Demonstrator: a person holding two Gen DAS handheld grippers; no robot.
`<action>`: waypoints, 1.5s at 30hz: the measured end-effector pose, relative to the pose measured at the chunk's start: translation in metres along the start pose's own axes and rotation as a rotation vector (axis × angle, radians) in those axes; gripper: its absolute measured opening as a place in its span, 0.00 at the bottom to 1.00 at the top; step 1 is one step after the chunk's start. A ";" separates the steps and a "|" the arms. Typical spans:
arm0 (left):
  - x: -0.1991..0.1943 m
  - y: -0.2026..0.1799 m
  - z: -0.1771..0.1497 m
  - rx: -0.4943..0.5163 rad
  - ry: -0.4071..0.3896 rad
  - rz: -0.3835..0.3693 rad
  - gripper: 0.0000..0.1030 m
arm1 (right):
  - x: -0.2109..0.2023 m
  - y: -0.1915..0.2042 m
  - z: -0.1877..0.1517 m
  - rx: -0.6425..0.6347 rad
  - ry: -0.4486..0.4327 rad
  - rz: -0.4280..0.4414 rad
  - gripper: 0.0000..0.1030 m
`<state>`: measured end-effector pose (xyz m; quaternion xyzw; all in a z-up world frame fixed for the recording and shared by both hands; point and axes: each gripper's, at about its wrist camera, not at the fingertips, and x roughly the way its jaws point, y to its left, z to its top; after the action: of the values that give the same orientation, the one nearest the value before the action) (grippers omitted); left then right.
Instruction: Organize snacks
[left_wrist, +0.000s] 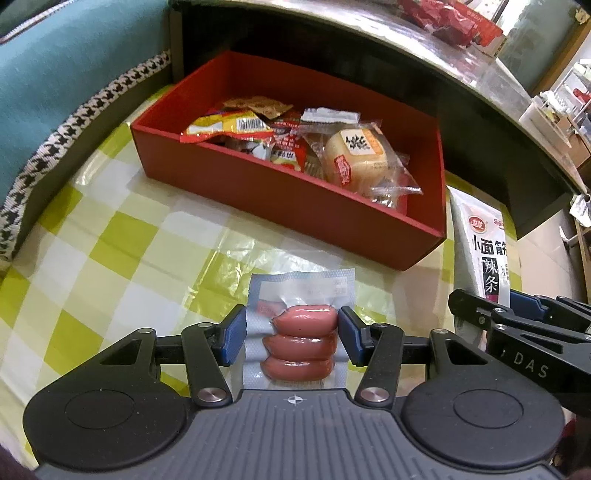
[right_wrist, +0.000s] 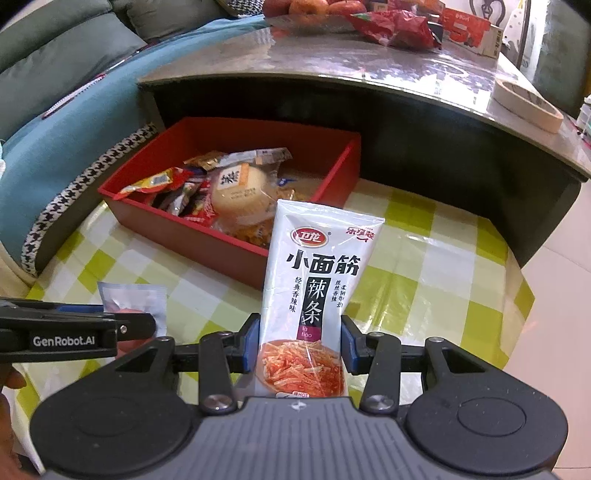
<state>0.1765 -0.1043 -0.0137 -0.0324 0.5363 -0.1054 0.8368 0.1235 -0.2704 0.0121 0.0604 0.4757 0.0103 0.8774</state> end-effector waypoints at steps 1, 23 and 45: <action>-0.002 0.000 0.001 0.000 -0.005 -0.001 0.59 | -0.001 0.001 0.000 0.000 -0.003 0.002 0.45; -0.023 -0.002 0.034 -0.009 -0.112 0.005 0.59 | -0.008 0.019 0.030 -0.002 -0.073 0.037 0.45; -0.015 -0.001 0.082 -0.012 -0.164 0.036 0.59 | 0.008 0.015 0.070 0.039 -0.117 0.040 0.45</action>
<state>0.2447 -0.1070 0.0345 -0.0362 0.4671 -0.0842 0.8795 0.1866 -0.2618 0.0450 0.0872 0.4226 0.0150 0.9020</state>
